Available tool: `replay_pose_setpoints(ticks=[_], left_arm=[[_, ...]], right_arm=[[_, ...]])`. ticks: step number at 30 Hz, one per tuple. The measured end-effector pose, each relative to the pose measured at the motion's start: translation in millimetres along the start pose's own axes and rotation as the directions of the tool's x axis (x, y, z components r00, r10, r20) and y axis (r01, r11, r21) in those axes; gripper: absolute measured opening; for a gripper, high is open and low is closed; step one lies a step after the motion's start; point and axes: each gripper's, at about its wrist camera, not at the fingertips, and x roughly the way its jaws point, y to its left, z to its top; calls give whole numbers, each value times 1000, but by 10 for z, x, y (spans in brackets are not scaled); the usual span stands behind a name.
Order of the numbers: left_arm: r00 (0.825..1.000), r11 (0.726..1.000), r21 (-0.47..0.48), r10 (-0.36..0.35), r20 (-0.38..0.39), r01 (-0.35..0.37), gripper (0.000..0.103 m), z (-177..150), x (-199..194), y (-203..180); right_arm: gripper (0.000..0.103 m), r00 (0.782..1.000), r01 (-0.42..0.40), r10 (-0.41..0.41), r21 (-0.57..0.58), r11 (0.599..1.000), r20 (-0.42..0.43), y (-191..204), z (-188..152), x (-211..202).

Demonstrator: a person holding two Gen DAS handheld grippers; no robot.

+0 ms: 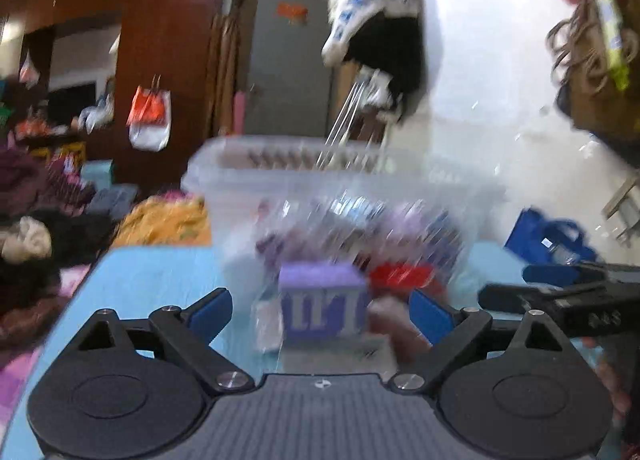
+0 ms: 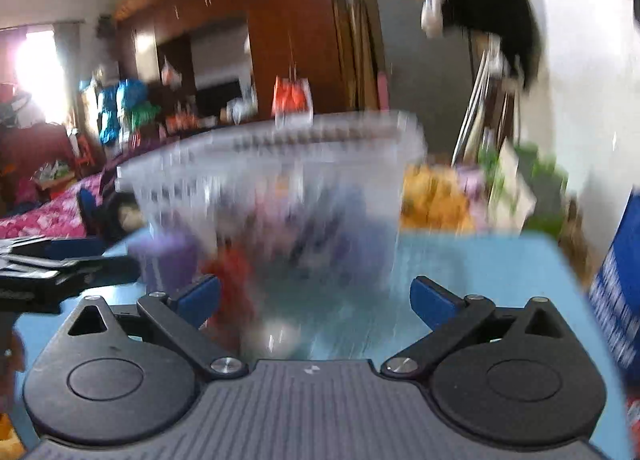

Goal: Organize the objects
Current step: 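Grasp the purple LU cube with the left tool while the right tool grasps a clear bag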

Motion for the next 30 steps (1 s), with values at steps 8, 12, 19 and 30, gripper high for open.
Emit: replay_pose_setpoints(ticks=[8,12,19,30], left_arm=[[998,998,-57,24,-65,-27,94,-9,308,124],[998,995,-95,28,-64,-34,90,-49,287,219],[997,997,-79,-4,-71,-2,90,-72,290,220],[999,987,-161,-19,43,25,59,-104,101,338]], right_arm=[[61,997,17,-22,-70,997,-74,44,-36,116],[58,993,-66,58,-75,995,-107,62,-41,142],[59,977,-162,154,-37,986,-149,87,-62,230],[39,989,-148,145,-73,986,-41,71,-97,-3]])
